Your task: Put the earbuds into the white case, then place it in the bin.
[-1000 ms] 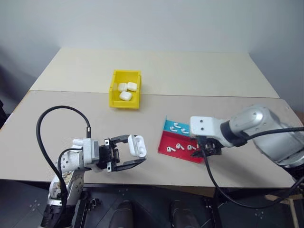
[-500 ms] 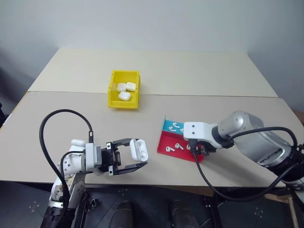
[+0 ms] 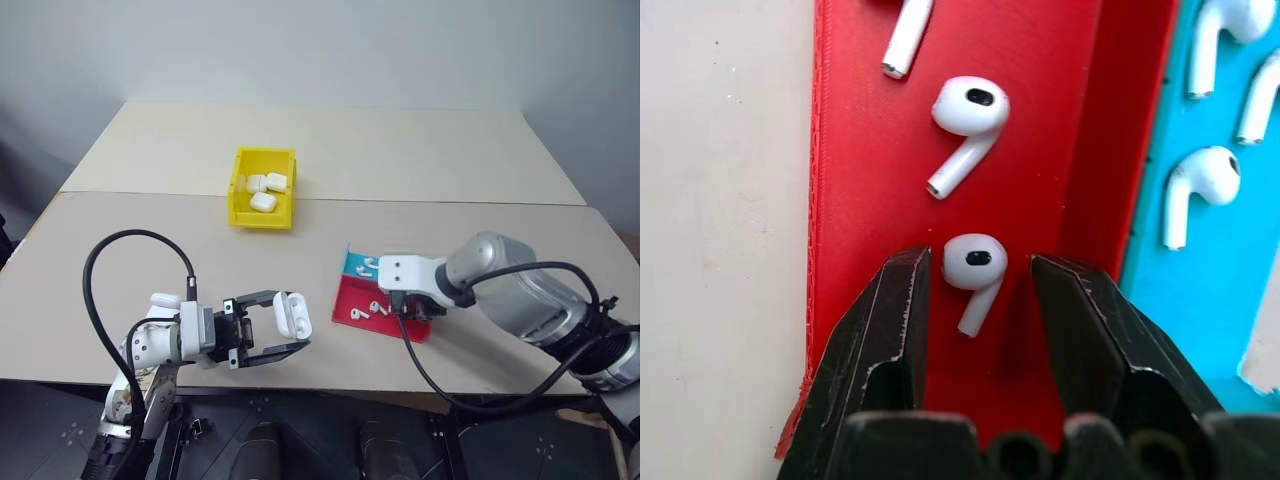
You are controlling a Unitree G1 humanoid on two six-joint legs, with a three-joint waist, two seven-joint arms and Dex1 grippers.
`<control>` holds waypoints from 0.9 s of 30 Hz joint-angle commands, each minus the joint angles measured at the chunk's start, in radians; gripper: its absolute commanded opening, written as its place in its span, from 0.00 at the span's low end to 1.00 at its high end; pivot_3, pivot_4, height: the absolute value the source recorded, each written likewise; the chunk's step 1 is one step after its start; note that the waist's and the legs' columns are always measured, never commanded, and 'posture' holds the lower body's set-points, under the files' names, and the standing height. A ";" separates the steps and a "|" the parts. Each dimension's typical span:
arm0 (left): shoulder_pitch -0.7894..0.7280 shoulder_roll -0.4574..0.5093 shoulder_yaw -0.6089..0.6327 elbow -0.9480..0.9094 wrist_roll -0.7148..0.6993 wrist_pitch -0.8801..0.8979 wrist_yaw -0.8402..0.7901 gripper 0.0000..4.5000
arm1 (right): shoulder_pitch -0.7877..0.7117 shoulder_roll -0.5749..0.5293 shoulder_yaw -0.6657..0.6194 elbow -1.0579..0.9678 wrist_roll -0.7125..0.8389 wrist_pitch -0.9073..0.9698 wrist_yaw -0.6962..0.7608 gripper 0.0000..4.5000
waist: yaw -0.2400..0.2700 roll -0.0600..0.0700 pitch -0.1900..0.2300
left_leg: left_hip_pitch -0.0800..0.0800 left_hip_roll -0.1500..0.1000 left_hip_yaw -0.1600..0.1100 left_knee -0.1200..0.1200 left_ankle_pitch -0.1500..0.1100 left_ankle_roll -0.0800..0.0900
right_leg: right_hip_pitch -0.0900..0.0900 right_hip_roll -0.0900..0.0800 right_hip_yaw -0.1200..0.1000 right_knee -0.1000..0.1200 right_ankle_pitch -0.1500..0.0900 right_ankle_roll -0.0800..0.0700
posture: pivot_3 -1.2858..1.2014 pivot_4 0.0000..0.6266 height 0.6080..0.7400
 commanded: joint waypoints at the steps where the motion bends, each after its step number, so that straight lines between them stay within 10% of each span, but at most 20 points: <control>1: -0.009 0.006 -0.001 -0.015 -0.002 -0.032 0.004 0.61 | -0.015 0.001 -0.010 -0.007 -0.025 -0.016 0.012 0.46 | 0.000 0.000 0.000 | 0.000 0.000 0.000 0.000 0.000 0.000 | 0.000 0.000 0.000 0.000 0.000 0.000 | 0.52 0.24 1.00; 9: -0.003 0.010 -0.007 0.002 0.008 -0.045 0.002 0.61 | 0.000 0.002 -0.013 0.000 -0.047 -0.030 0.028 0.46 | 0.000 0.000 0.000 | 0.000 0.000 0.000 0.000 0.000 0.000 | 0.000 0.000 0.000 0.000 0.000 0.000 | 0.52 0.24 1.00; 14: 0.003 0.028 -0.014 -0.022 0.009 -0.016 0.014 0.61 | 0.008 0.002 -0.019 -0.006 -0.051 -0.038 0.031 0.19 | 0.000 0.000 0.000 | 0.000 0.000 0.000 0.000 0.000 0.000 | 0.000 0.000 0.000 0.000 0.000 0.000 | 0.52 0.24 1.00; 27: -0.006 0.035 -0.017 -0.009 -0.009 -0.030 0.017 0.61 | 0.005 -0.023 -0.115 -0.092 -0.006 -0.002 0.069 0.19 | 0.000 0.000 0.000 | 0.000 0.000 0.000 0.000 0.000 0.000 | 0.000 0.000 0.000 0.000 0.000 0.000 | 0.52 0.24 1.00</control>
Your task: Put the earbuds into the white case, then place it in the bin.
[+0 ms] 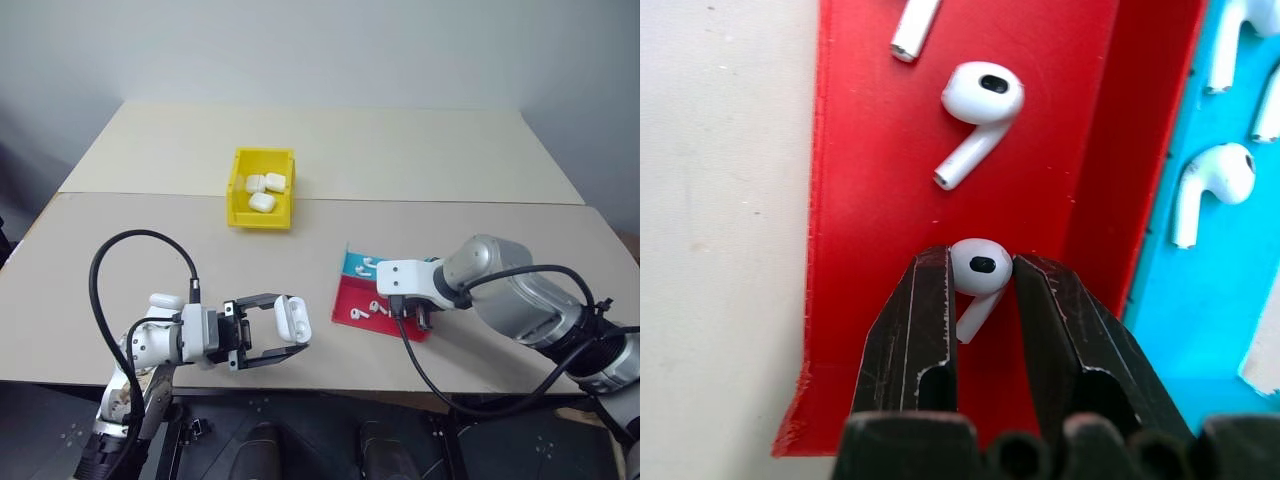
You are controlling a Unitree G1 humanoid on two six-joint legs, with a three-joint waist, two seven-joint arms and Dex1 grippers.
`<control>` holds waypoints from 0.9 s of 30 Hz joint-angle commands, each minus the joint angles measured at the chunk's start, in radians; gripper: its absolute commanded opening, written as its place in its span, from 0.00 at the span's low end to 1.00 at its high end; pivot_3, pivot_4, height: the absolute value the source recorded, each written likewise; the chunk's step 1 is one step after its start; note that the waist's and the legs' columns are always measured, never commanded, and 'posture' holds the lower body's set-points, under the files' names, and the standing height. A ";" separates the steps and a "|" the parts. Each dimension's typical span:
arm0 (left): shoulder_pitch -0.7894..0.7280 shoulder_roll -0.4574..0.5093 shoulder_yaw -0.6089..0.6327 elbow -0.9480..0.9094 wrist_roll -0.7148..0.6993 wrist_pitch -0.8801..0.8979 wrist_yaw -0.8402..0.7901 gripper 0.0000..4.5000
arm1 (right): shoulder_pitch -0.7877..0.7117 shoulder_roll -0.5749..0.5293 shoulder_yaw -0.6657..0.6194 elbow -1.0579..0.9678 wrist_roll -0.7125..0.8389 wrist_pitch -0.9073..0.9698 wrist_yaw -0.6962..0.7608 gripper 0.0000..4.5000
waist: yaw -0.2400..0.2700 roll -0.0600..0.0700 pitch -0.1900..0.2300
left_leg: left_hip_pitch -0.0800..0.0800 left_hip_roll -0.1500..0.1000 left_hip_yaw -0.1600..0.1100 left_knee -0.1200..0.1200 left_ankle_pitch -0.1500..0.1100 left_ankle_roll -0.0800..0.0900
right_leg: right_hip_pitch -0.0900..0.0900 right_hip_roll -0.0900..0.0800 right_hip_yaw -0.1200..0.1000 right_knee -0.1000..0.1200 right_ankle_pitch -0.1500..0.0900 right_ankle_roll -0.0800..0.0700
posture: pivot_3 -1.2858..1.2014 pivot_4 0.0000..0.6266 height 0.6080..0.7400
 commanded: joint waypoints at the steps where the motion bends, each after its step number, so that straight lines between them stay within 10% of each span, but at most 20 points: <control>1: -0.009 -0.007 0.002 -0.019 -0.020 -0.012 0.008 0.61 | -0.011 -0.032 -0.142 -0.095 0.072 0.037 0.034 0.19 | 0.001 0.000 0.000 | 0.000 0.000 0.000 0.000 0.000 0.000 | 0.000 0.000 0.000 0.000 0.000 0.000 | 0.52 0.24 1.00; 12: -0.179 -0.058 -0.024 -0.046 -0.169 0.137 0.005 0.61 | 0.101 0.247 -0.976 -0.169 0.583 -0.242 -0.013 0.19 | 0.008 -0.002 0.000 | -0.001 0.000 -0.001 -0.001 0.000 0.000 | 0.002 0.000 -0.002 -0.003 0.000 0.001 | 0.52 0.24 1.00; 27: -0.376 -0.137 -0.087 0.066 -0.170 0.197 -0.114 0.61 | 0.238 0.453 -0.923 -0.152 0.812 -0.605 -0.012 0.19 | -0.003 -0.001 0.000 | 0.001 0.000 -0.001 -0.001 0.000 0.000 | 0.002 0.001 -0.001 -0.001 0.001 0.000 | 0.52 0.24 1.00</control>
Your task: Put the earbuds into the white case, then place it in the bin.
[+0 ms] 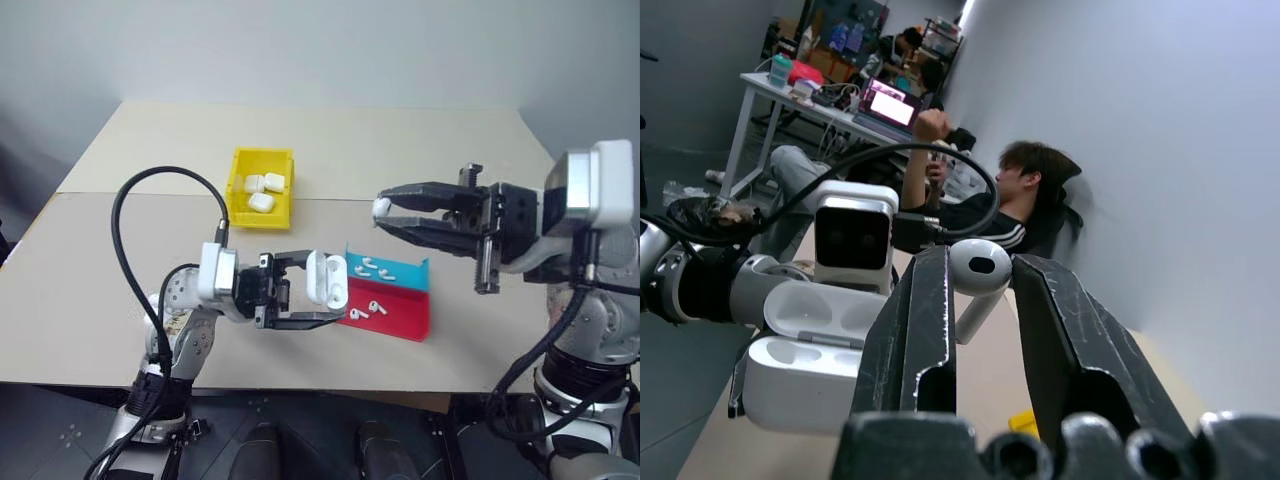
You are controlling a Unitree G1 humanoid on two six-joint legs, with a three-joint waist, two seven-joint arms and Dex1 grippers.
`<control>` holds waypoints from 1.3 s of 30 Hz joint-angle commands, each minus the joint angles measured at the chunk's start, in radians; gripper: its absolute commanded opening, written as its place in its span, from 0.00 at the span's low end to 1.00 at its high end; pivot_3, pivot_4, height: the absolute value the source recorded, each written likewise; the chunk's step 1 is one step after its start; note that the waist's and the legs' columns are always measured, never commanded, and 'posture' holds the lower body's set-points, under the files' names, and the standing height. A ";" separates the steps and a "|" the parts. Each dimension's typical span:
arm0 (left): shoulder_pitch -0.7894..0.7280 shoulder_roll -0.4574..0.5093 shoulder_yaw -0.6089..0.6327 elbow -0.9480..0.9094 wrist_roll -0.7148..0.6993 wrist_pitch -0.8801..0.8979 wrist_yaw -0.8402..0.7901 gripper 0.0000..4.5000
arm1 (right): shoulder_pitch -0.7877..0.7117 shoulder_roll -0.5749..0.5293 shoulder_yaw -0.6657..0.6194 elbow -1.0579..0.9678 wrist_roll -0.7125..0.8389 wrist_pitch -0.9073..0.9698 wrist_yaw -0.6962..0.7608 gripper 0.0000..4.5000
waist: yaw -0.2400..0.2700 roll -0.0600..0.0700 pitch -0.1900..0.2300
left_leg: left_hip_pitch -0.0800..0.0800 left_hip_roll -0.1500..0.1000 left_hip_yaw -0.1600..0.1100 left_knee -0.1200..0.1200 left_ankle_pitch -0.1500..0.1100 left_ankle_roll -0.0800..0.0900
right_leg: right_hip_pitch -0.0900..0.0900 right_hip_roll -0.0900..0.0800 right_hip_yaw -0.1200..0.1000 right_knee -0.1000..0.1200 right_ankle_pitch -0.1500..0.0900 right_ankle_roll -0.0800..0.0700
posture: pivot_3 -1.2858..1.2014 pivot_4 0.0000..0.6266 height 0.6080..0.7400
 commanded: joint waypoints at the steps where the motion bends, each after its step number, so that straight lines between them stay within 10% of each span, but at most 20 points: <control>1: -0.029 -0.002 -0.004 -0.011 -0.004 0.013 -0.012 0.61 | 0.026 0.025 0.034 0.003 0.027 -0.106 0.024 0.19 | 0.000 0.000 0.000 | 0.000 0.000 0.000 0.000 0.000 0.000 | 0.000 0.000 0.000 0.000 0.000 0.000 | 0.52 0.24 1.00; 39: -0.048 -0.003 0.000 -0.014 0.041 0.006 -0.015 0.61 | 0.075 -0.029 0.242 0.164 -0.096 -0.413 0.080 0.19 | 0.003 0.000 0.000 | 0.000 0.000 0.000 0.000 0.000 0.000 | 0.000 0.000 0.000 0.000 0.000 0.000 | 0.52 0.24 1.00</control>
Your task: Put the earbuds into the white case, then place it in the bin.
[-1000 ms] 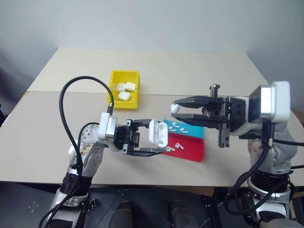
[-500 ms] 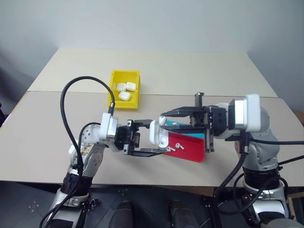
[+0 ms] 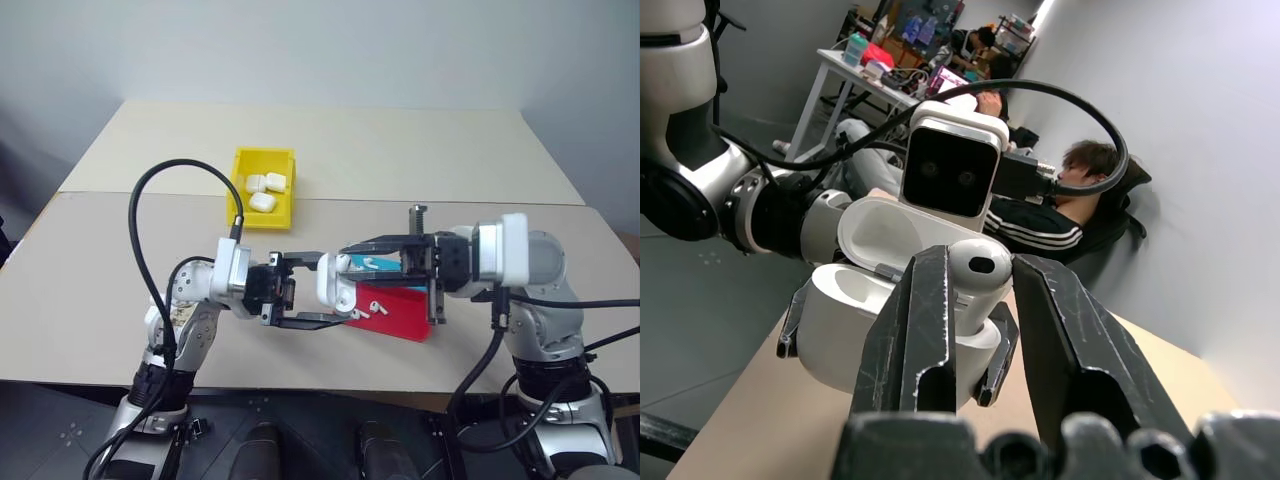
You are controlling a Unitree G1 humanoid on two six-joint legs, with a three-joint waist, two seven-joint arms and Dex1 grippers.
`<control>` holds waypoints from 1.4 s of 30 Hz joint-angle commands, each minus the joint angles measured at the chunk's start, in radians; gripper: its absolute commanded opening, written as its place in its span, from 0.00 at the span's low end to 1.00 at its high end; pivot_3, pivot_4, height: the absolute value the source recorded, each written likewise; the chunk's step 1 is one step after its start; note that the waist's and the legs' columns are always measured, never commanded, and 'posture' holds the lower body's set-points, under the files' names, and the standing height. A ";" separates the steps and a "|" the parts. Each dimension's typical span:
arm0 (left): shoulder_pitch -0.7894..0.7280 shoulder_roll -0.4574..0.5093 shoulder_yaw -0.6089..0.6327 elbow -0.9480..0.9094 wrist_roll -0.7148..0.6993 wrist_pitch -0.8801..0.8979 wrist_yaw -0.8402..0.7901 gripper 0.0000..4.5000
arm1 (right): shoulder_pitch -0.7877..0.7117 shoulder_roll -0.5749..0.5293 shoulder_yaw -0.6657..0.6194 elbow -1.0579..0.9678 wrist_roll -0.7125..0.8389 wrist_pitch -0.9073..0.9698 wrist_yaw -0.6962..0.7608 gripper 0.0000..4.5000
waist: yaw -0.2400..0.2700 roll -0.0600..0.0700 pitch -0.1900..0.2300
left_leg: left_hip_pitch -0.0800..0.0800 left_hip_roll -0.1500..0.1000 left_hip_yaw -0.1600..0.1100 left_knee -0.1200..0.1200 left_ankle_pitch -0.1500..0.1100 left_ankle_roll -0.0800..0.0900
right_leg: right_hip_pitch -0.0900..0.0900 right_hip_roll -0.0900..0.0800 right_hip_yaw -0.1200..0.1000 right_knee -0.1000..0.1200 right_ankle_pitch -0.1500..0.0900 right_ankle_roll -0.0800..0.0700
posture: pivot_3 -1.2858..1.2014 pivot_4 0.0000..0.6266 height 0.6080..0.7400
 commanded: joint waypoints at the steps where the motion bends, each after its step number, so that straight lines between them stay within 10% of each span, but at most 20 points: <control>1: -0.022 -0.009 0.010 -0.014 -0.003 -0.024 0.003 0.61 | -0.001 -0.012 -0.001 -0.009 0.001 -0.020 0.001 0.19 | 0.000 0.000 0.000 | 0.000 0.000 0.000 0.000 0.000 0.000 | 0.000 0.000 0.000 0.000 0.000 0.000 | 0.52 0.24 1.00; 9: -0.021 -0.010 0.011 -0.015 0.003 -0.019 0.004 0.61 | 0.002 -0.015 0.000 -0.010 -0.011 -0.057 -0.001 0.66 | 0.000 0.000 0.000 | 0.000 0.000 0.000 0.000 0.000 0.000 | 0.000 0.000 0.000 0.000 0.000 0.000 | 0.52 0.24 1.00; 18: 0.046 0.043 0.024 0.025 0.070 -0.113 -0.053 0.61 | -0.079 -0.150 -0.032 0.001 0.007 0.121 -0.039 0.66 | -0.003 0.001 0.000 | 0.000 0.000 0.000 0.000 0.000 0.000 | 0.000 0.000 0.000 0.000 0.000 0.000 | 0.52 0.24 1.00; 27: 0.249 0.140 0.052 -0.031 0.087 -0.206 -0.081 0.61 | -0.403 -0.368 0.230 0.339 -0.356 0.312 0.031 0.66 | -0.007 0.001 0.001 | 0.000 0.000 0.001 -0.002 0.000 0.000 | -0.001 0.000 0.001 -0.001 0.000 -0.001 | 0.52 0.24 1.00; 42: 0.310 0.109 0.012 -0.086 0.152 -0.239 0.057 0.61 | -0.613 -0.200 0.546 0.745 -0.772 0.287 0.136 0.66 | -0.002 0.002 0.001 | -0.002 0.000 0.001 -0.003 0.000 0.000 | -0.004 0.000 0.001 0.000 0.000 -0.001 | 0.52 0.24 1.00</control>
